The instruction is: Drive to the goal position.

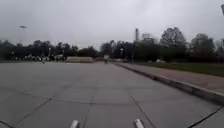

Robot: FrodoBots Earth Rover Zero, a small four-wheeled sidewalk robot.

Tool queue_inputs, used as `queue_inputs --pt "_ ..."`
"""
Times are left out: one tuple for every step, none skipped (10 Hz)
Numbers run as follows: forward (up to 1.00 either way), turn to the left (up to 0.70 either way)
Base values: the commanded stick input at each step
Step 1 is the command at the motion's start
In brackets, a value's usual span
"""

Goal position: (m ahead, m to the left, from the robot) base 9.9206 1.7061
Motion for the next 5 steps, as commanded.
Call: queue_inputs --pt "0.70 -0.04" --pt "0.70 -0.04" --pt "0.70 -0.04" --pt "0.70 -0.04" --pt "0.70 -0.04"
